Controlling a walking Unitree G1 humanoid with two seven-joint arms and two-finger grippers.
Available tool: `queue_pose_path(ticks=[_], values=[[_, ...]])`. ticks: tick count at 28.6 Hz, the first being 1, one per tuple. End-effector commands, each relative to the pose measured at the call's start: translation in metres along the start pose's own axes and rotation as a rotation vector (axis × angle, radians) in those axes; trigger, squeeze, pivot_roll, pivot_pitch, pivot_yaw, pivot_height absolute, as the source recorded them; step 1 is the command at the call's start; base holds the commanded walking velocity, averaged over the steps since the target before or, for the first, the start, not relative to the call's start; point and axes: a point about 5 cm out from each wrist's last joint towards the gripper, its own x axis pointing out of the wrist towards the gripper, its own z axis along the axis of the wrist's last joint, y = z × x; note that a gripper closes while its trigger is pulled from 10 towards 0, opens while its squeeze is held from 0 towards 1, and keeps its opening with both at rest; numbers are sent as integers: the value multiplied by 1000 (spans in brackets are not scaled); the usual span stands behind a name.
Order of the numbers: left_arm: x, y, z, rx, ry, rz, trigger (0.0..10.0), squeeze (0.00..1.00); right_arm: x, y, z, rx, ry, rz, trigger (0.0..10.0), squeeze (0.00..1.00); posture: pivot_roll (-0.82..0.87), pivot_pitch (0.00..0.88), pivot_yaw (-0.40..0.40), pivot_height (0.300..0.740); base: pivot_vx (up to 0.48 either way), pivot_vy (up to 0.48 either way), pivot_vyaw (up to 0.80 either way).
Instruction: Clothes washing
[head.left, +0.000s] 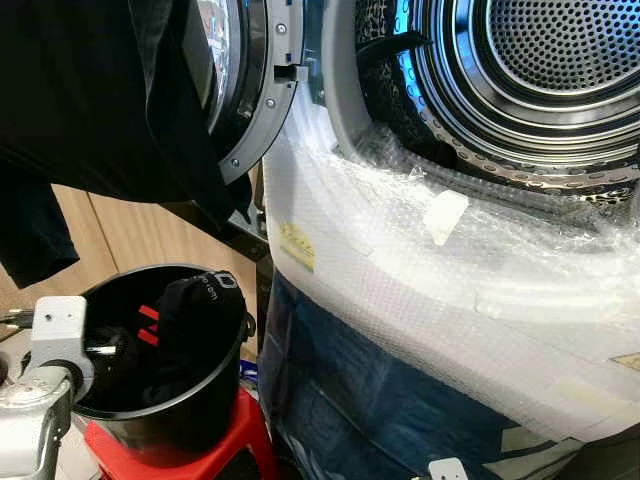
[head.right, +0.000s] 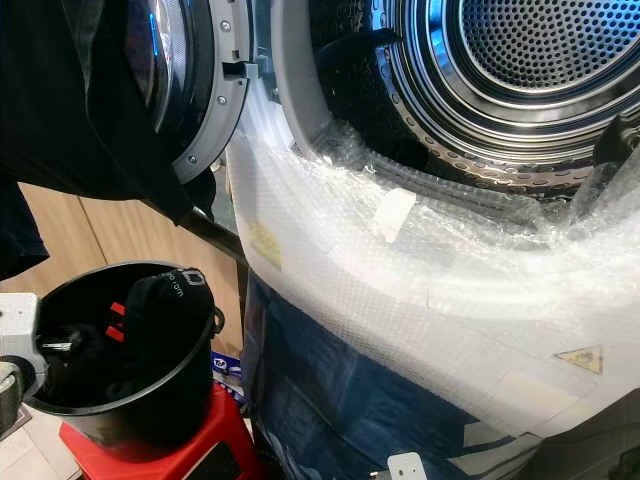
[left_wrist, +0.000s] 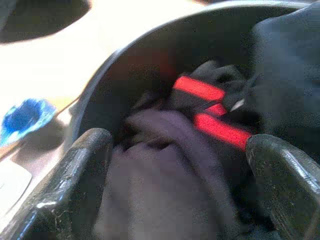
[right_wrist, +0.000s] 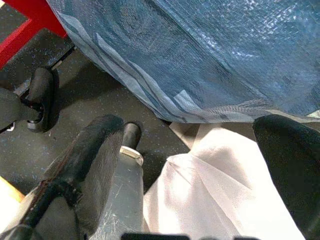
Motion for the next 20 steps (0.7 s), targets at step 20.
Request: queue_pose_path(ticks=[20], values=[[3, -5, 9, 39, -42, -27, 10000, 0, 0, -4, -4, 5, 20, -11, 10000, 0, 277, 39, -77, 740, 0, 0, 0]])
